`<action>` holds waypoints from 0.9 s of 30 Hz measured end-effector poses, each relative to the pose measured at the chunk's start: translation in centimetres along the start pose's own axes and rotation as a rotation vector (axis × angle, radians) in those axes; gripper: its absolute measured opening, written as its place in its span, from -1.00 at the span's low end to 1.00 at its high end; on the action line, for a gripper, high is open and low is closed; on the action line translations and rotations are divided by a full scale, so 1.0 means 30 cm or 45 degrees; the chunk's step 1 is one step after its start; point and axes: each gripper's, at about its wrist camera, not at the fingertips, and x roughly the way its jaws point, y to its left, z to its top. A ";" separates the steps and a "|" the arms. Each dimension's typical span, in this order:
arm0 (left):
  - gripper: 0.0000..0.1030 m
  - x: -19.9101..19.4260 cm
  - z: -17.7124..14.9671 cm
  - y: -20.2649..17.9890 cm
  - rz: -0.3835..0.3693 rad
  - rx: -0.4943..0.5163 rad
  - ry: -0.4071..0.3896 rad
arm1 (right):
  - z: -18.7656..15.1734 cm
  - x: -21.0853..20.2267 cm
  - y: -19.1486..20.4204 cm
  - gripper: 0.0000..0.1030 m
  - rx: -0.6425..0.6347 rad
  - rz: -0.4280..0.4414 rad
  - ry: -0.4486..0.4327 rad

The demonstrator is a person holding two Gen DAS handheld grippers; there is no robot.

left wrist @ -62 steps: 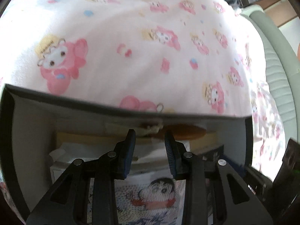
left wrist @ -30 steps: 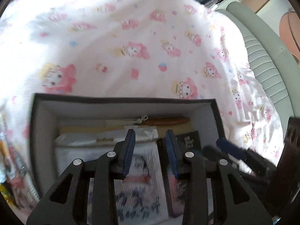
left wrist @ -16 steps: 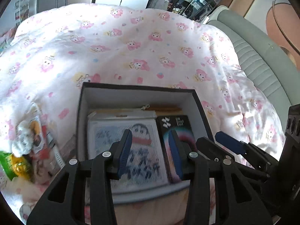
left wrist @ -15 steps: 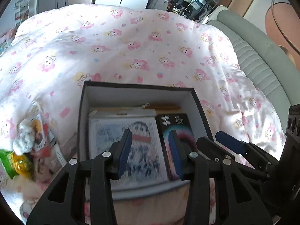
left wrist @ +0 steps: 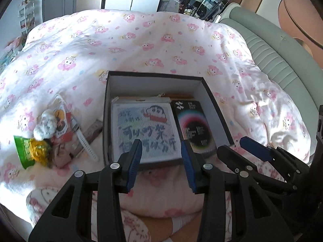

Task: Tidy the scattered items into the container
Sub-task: 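Withdraw both grippers up and away from the box, then move the left gripper toward the snack bag and white plush pile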

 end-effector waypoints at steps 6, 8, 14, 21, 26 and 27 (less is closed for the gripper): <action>-0.23 -0.058 -0.056 0.060 0.045 -0.015 0.015 | -0.039 -0.023 0.070 -0.07 -0.066 0.027 0.022; -0.23 -0.078 -0.068 0.089 0.073 -0.028 0.009 | -0.044 -0.020 0.106 -0.07 -0.101 0.044 0.025; -0.23 -0.141 -0.106 0.223 0.164 -0.108 -0.013 | -0.048 0.010 0.234 -0.07 -0.175 0.131 0.060; -0.23 -0.223 -0.164 0.430 0.235 -0.252 -0.046 | -0.042 0.051 0.456 -0.07 -0.319 0.225 0.086; -0.23 -0.256 -0.213 0.576 0.288 -0.341 -0.055 | -0.051 0.093 0.593 -0.07 -0.349 0.316 0.091; -0.23 -0.254 -0.224 0.604 0.288 -0.361 -0.050 | -0.056 0.109 0.624 -0.07 -0.366 0.326 0.107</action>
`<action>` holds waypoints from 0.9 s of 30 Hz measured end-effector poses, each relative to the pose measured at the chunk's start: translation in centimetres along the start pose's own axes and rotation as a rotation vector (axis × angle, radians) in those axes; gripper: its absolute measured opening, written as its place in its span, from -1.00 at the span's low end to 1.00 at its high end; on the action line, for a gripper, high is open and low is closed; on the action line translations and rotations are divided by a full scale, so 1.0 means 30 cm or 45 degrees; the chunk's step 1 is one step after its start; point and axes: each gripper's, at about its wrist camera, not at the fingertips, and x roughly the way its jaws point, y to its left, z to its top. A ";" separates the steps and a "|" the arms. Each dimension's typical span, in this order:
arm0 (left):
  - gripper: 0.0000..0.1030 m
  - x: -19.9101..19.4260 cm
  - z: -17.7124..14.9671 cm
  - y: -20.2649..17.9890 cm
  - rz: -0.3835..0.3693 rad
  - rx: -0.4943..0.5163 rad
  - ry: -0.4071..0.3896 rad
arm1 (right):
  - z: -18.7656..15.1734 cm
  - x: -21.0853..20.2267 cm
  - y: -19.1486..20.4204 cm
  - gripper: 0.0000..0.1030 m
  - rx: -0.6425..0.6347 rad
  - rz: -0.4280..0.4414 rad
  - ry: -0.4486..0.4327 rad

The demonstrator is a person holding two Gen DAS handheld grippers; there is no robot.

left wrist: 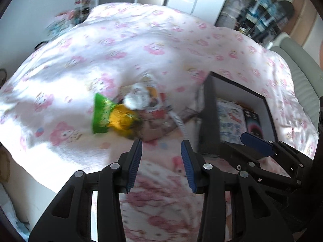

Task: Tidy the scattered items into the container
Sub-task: 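Move the left gripper toward the snack bag and white plush pile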

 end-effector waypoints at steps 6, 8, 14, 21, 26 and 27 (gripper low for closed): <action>-0.23 0.035 -0.015 0.149 0.018 -0.111 -0.006 | 0.016 0.117 0.104 -0.08 -0.046 0.060 0.092; -0.23 0.052 -0.013 0.194 0.014 -0.144 0.006 | 0.025 0.150 0.133 -0.08 -0.061 0.071 0.115; -0.22 0.097 -0.024 0.294 0.010 -0.225 0.023 | 0.050 0.245 0.200 -0.08 -0.111 0.113 0.181; -0.18 0.184 0.006 0.387 -0.026 -0.280 0.068 | 0.075 0.368 0.164 -0.08 -0.022 0.163 0.263; -0.18 0.270 0.064 0.424 -0.082 -0.291 0.092 | 0.131 0.461 0.126 -0.08 -0.003 0.126 0.288; -0.18 0.288 0.082 0.427 -0.104 -0.292 0.096 | 0.145 0.474 0.118 -0.08 0.006 0.121 0.285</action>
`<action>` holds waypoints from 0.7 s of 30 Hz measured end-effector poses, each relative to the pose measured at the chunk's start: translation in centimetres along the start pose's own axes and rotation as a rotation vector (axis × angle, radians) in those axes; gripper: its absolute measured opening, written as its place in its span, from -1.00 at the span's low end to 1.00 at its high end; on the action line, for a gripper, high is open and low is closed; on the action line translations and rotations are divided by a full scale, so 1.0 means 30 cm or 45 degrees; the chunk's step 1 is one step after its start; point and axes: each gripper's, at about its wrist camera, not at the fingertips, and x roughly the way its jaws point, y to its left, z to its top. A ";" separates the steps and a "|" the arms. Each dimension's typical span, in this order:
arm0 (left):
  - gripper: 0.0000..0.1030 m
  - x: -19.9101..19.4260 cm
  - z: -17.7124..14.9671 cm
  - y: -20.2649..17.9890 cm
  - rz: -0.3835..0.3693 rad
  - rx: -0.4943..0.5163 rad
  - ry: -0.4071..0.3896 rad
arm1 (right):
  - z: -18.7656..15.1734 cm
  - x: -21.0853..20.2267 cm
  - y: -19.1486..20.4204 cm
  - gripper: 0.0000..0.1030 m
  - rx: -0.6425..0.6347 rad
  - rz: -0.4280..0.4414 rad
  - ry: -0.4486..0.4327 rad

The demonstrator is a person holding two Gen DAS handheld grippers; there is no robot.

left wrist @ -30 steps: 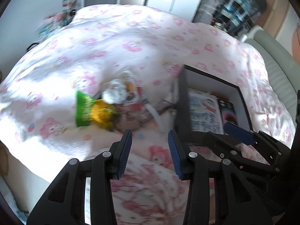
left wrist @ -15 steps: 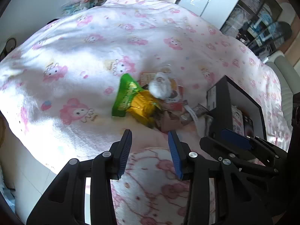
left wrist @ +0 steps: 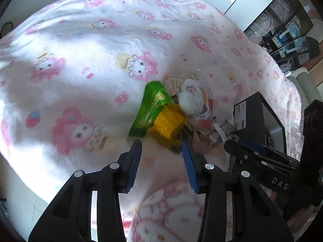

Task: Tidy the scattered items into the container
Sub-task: 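Move the left gripper toward the snack bag and white plush pile, then close the right gripper on the white plush toy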

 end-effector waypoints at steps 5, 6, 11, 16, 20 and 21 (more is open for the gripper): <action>-0.20 0.098 0.102 -0.020 -0.112 -0.005 0.034 | 0.098 0.070 -0.054 -0.08 0.064 -0.040 -0.020; -0.21 0.119 0.123 -0.026 -0.117 -0.004 0.038 | 0.113 0.088 -0.062 -0.08 0.070 -0.048 -0.015; -0.22 0.233 0.211 -0.054 -0.150 0.002 0.068 | 0.159 0.200 -0.080 -0.08 0.066 -0.071 0.041; -0.21 0.341 0.253 -0.055 -0.181 -0.002 0.137 | 0.175 0.299 -0.099 -0.08 0.099 -0.038 0.104; -0.22 0.393 0.256 -0.061 -0.197 -0.001 0.173 | 0.185 0.341 -0.110 -0.08 0.116 -0.014 0.118; -0.22 0.401 0.255 -0.061 -0.201 -0.006 0.179 | 0.190 0.353 -0.111 -0.08 0.112 -0.001 0.124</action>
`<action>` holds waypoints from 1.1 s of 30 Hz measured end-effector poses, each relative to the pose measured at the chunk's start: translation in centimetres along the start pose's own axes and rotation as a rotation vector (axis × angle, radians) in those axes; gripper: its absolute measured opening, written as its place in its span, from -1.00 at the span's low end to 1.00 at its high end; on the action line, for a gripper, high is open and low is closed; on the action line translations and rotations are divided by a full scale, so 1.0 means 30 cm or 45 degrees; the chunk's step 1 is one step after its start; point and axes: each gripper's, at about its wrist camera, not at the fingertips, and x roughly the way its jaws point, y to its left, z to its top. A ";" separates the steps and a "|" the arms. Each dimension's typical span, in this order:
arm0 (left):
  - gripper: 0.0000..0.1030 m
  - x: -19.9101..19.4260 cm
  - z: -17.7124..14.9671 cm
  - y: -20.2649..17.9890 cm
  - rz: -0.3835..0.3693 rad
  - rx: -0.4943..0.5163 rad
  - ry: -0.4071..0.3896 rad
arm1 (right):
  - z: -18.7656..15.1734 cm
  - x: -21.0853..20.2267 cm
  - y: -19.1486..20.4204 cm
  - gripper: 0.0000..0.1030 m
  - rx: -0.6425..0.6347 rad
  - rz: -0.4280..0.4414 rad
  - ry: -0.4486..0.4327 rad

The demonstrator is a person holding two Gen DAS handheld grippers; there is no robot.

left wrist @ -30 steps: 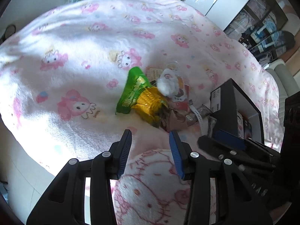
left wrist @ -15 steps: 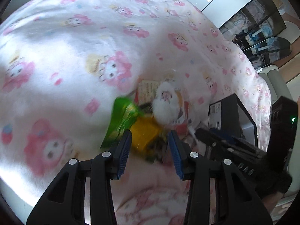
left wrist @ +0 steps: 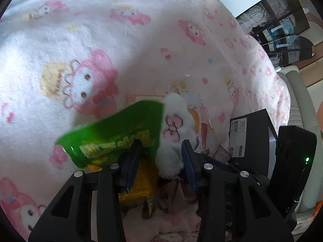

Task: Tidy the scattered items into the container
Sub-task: 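Close the right gripper on the white plush toy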

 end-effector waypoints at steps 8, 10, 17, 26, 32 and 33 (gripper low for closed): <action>-0.47 0.000 -0.003 -0.004 0.054 0.007 0.003 | 0.034 0.025 0.032 -0.11 -0.066 0.082 -0.037; -0.52 -0.025 -0.019 -0.002 0.060 0.001 -0.009 | 0.026 0.014 0.052 -0.21 -0.088 0.113 -0.038; -0.62 -0.176 -0.064 0.004 0.111 -0.055 -0.147 | -0.008 -0.102 0.040 -0.22 -0.052 0.131 -0.087; -0.56 -0.166 0.008 -0.070 -0.052 0.006 -0.178 | 0.114 -0.093 -0.007 -0.22 0.046 0.068 -0.176; -0.40 -0.051 0.037 -0.037 0.061 -0.041 -0.091 | 0.119 -0.022 -0.043 -0.15 0.087 0.092 -0.099; -0.40 -0.049 0.037 -0.029 0.068 -0.041 -0.095 | 0.120 -0.009 -0.054 -0.12 0.098 0.116 -0.094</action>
